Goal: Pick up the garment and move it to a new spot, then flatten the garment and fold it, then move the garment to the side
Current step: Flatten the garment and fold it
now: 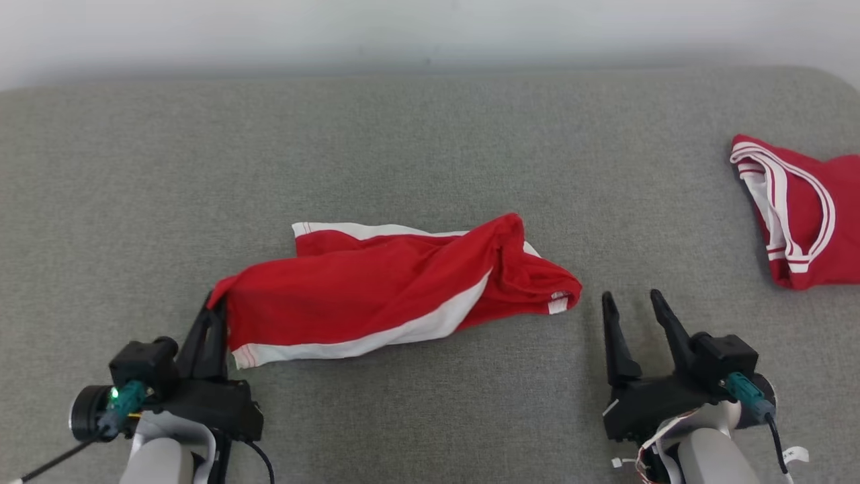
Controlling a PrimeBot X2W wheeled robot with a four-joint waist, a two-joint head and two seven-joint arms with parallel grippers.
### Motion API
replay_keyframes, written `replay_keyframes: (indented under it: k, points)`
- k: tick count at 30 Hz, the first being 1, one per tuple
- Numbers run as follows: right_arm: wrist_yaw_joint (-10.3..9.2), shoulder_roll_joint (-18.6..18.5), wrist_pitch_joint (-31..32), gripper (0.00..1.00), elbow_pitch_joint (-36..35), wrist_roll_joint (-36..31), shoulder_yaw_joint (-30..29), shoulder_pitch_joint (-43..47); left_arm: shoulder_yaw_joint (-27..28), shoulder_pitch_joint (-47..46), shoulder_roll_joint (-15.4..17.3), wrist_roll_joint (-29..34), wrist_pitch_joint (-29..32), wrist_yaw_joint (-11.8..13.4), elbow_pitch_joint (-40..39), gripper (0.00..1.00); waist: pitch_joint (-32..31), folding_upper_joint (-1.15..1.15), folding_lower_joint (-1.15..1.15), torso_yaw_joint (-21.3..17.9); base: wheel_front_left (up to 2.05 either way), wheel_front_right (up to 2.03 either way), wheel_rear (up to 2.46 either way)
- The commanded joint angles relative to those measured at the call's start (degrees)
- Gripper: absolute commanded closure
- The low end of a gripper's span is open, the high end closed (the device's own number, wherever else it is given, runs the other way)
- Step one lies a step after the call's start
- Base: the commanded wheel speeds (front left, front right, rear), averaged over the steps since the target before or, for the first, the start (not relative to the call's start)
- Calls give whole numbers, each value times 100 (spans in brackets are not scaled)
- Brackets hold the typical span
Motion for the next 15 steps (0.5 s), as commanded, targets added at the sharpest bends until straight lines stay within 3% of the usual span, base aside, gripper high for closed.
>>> replay_keyframes:
  k: [1, 6, 8, 9, 15]
  points:
    - [-18, 25, 2, 0, -134, 77, 114, -57, 116, -158, 16, 55, -16, 43, 143, 100, 175, 0, -1, -129, 0, 0, 0]
    - [-18, -18, 2, 0, -530, 242, 629, -83, 395, -428, 39, 190, -16, 130, 454, 100, 299, 0, -1, -169, 0, 0, 0]
    - [-18, -64, 2, 0, -681, 285, 866, -57, 549, -523, 38, 257, -16, 201, 571, 49, 333, 0, -1, -178, 0, 0, 0]
    - [-18, -76, 2, 0, -743, 316, 967, -42, 605, -564, 20, 282, -16, 229, 631, 2, 346, 0, -1, -177, 0, 0, 0]
    - [-17, -176, 3, 0, -1098, 468, 1538, 21, 836, -524, -163, 444, -16, 326, 537, 0, 371, 0, -1, -82, 0, 0, 0]
